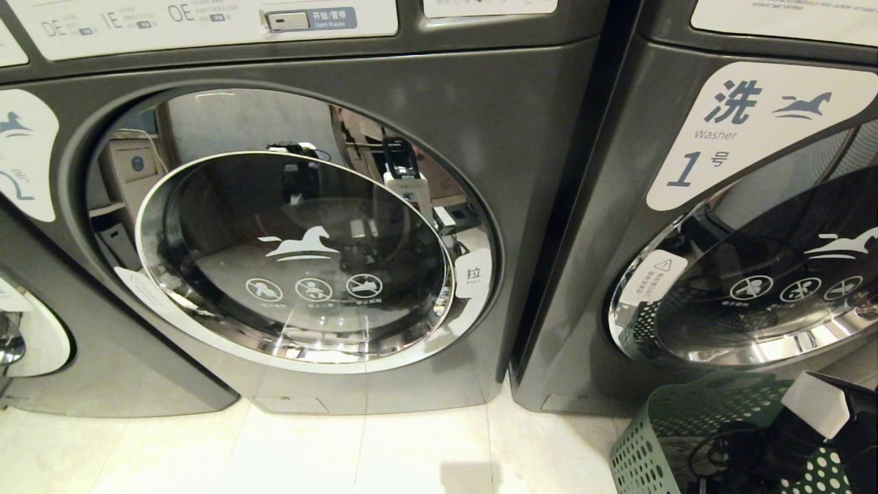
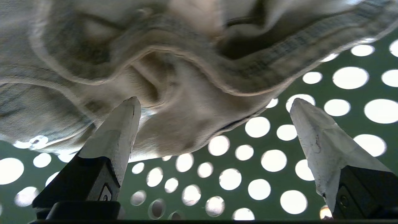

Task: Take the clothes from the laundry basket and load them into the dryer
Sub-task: Take the clothes out of the basket

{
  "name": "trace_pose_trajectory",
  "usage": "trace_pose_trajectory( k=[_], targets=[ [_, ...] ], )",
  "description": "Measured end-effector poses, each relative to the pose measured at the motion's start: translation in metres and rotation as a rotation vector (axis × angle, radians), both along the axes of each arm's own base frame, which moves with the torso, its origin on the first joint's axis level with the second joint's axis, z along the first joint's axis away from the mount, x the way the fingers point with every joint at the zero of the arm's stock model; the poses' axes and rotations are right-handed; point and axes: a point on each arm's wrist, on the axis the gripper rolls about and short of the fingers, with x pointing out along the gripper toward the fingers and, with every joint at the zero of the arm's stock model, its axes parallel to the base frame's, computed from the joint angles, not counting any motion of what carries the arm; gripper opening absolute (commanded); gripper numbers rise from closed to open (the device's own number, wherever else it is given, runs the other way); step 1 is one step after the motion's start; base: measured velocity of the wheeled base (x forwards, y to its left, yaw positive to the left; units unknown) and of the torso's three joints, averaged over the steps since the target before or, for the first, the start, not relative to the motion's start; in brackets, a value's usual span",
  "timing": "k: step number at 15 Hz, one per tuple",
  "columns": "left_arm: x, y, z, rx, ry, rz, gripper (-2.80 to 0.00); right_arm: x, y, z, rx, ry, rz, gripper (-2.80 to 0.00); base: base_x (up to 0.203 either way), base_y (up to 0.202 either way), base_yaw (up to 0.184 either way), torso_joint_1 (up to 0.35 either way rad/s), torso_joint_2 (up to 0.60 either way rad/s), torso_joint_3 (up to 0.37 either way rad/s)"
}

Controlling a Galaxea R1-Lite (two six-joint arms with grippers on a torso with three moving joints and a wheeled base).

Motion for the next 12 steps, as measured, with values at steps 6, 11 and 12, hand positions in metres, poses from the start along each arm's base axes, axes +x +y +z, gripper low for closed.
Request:
trace_pose_trajectory(
  k=[6, 11, 12],
  targets=[
    [0.000, 0.000, 0.000, -0.001, 0.000, 0.000, -2.80, -0.018, 0.007, -0.006, -0.005, -0.005, -0.018, 0.00, 0.000, 0.000, 0.000, 0.000, 0.00, 0.000],
    [0.000, 0.000, 0.000, -0.003, 0.000, 0.000, -2.80, -0.020, 0.002, -0.006, -0.005, -0.014, -0.043, 0.00, 0.000, 0.000, 0.000, 0.000, 0.00, 0.000],
    [0.000, 0.000, 0.000, -0.002, 0.000, 0.000, -2.80, -0.020, 0.002, -0.006, -0.004, -0.015, -0.043, 0.00, 0.000, 0.000, 0.000, 0.000, 0.00, 0.000]
  ],
)
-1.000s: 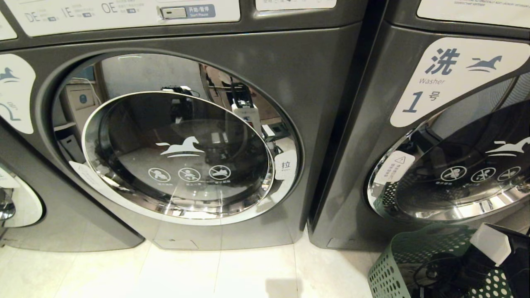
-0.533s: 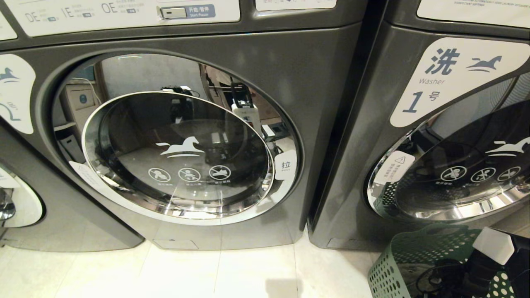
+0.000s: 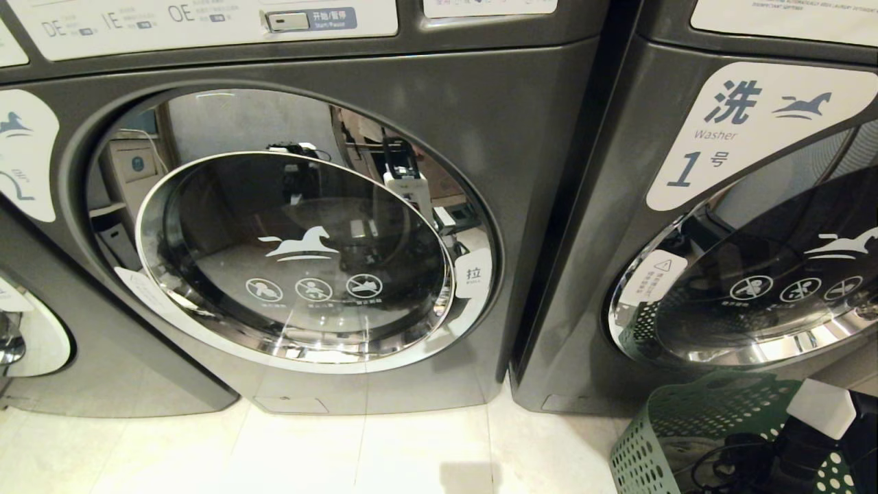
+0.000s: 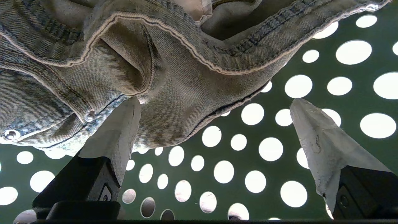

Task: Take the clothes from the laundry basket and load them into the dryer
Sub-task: Take the clothes out of the basket

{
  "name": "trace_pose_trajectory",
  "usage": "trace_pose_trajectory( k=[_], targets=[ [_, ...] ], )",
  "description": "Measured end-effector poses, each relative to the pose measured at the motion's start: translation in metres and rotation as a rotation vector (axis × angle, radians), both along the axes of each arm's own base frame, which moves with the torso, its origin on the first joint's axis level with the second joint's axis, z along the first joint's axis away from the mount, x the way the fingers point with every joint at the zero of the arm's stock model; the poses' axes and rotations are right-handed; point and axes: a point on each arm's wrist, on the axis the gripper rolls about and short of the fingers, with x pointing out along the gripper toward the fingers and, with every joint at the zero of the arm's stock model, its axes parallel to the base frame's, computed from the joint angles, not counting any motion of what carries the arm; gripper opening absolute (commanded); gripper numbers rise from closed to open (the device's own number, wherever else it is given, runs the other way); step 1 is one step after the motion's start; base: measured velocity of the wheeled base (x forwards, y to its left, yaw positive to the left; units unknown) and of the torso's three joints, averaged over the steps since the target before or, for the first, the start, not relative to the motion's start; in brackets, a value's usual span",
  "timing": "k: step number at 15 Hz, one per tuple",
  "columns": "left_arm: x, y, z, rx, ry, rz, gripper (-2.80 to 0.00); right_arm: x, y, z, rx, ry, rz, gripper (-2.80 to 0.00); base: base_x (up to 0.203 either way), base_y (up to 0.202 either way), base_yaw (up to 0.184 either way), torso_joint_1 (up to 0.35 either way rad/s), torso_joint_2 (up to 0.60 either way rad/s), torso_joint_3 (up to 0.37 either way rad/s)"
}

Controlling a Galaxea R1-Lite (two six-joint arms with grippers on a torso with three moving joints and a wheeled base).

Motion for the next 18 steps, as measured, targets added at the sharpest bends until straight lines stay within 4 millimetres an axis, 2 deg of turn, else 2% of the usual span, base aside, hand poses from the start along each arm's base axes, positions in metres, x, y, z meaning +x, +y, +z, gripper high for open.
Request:
trace_pose_trajectory(
  k=[12, 18],
  targets=[
    [0.0000, 0.0000, 0.0000, -0.005, 0.000, -0.001, -2.80, 0.0026, -0.0019, 0.0007, -0.004, -0.017, -0.001, 0.00, 0.000, 0.000, 0.000, 0.000, 0.00, 0.000],
    [-0.0001, 0.0000, 0.0004, -0.004, -0.001, -0.001, -2.80, 0.0029, -0.0018, 0.0008, 0.004, -0.023, 0.001, 0.00, 0.000, 0.000, 0.000, 0.000, 0.00, -0.151]
  ],
)
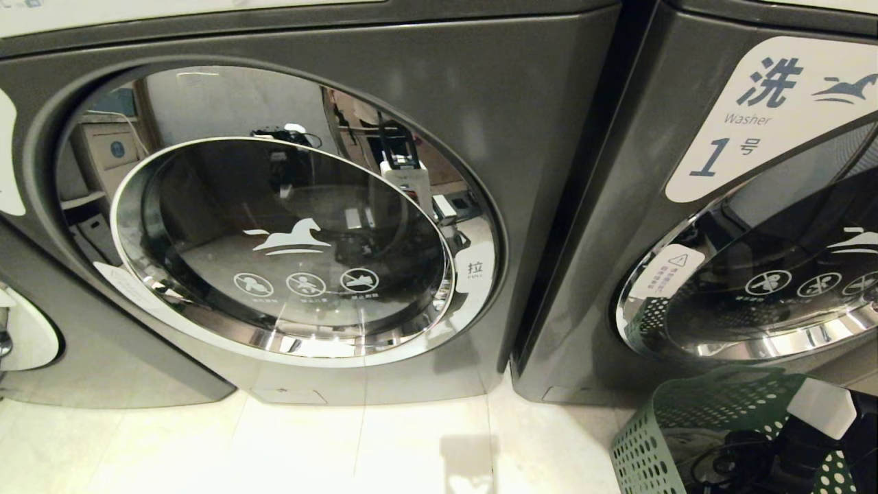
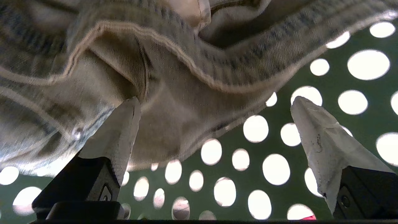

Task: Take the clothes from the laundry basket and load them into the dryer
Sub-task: Take the clothes out of the basket

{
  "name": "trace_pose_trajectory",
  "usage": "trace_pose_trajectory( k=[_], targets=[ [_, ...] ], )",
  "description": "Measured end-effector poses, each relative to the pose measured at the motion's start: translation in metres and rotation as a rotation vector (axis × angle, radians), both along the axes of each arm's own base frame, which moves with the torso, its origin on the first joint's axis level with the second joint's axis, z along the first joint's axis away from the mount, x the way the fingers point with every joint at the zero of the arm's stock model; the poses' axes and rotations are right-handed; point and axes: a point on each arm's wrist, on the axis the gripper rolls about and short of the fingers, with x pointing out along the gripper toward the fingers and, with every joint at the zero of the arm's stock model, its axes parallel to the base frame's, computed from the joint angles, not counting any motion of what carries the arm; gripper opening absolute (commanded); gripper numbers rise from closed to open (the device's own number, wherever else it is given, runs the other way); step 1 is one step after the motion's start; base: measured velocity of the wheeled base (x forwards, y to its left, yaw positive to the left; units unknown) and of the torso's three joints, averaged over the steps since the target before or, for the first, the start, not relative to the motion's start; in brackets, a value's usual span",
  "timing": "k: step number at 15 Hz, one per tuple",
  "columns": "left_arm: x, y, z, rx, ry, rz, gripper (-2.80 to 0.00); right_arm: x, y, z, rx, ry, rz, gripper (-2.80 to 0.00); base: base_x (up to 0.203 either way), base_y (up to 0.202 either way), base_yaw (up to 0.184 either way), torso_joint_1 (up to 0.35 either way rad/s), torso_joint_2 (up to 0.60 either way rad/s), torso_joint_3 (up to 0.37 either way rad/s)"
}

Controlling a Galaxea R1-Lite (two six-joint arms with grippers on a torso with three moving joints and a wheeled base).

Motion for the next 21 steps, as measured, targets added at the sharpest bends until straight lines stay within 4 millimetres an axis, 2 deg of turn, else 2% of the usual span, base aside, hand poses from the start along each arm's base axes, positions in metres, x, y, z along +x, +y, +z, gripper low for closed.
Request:
trace_pose_trajectory(
  k=[5, 14, 21],
  targets=[
    [0.000, 0.000, 0.000, -0.001, 0.000, 0.001, -2.80, 0.001, 0.000, 0.000, -0.005, -0.009, -0.001, 0.00, 0.000, 0.000, 0.000, 0.003, 0.00, -0.155],
    [0.000, 0.000, 0.000, -0.003, 0.001, 0.001, -2.80, 0.011, -0.005, 0.008, -0.105, -0.273, 0.018, 0.00, 0.000, 0.000, 0.000, 0.000, 0.00, -0.004],
    [0.000, 0.000, 0.000, -0.003, 0.001, 0.001, -2.80, -0.011, 0.008, 0.021, -0.133, -0.380, 0.042, 0.00, 0.000, 0.000, 0.000, 0.000, 0.00, 0.000]
  ],
)
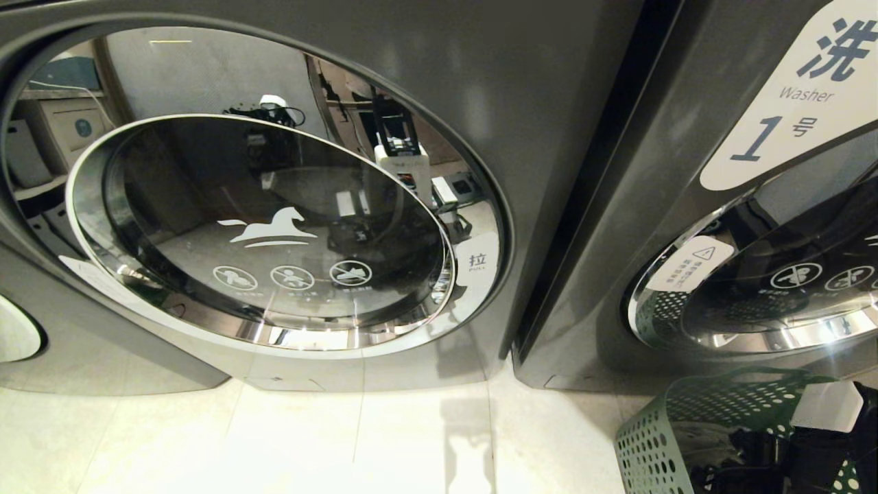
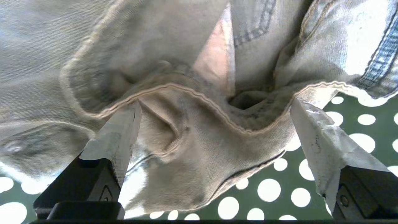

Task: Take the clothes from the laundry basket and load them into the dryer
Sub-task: Take the clothes out of the basket

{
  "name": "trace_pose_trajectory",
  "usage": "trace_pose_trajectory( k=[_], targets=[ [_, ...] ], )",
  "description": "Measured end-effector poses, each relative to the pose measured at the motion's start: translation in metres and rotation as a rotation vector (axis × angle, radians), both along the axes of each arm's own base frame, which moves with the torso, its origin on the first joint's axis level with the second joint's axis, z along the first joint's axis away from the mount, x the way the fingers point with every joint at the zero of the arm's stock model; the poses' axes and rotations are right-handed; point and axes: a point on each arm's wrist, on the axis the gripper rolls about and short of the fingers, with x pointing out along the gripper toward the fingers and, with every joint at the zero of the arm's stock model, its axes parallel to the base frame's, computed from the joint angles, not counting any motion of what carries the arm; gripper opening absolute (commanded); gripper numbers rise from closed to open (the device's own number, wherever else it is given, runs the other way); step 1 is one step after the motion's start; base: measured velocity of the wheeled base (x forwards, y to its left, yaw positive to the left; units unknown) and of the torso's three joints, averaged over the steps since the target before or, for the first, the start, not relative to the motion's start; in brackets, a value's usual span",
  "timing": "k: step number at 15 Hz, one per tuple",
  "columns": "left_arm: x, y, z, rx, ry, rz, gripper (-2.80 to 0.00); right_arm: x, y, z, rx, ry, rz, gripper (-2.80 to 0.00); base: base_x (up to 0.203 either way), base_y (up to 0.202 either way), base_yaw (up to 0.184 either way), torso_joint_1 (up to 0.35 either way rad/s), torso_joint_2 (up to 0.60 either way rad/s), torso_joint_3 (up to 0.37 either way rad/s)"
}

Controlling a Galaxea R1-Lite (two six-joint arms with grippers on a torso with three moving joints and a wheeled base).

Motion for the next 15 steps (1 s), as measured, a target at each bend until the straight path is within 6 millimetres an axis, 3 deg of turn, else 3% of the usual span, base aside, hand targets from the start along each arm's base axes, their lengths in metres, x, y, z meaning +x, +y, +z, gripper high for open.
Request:
trace_pose_trajectory(
  k=[3, 11, 15],
  targets=[
    [0.000, 0.000, 0.000, 0.000, 0.000, 0.000, -2.80, 0.007, -0.005, 0.009, -0.043, -0.070, -0.001, 0.00, 0.000, 0.000, 0.000, 0.000, 0.00, 0.000],
    [0.000, 0.000, 0.000, 0.000, 0.000, 0.000, -2.80, 0.025, -0.070, 0.009, -0.165, -0.184, -0.065, 0.00, 0.000, 0.000, 0.000, 0.000, 0.00, 0.000],
    [0.000, 0.000, 0.000, 0.000, 0.000, 0.000, -2.80, 0.033, -0.077, 0.011, -0.110, -0.243, -0.116, 0.00, 0.000, 0.000, 0.000, 0.000, 0.00, 0.000]
  ],
)
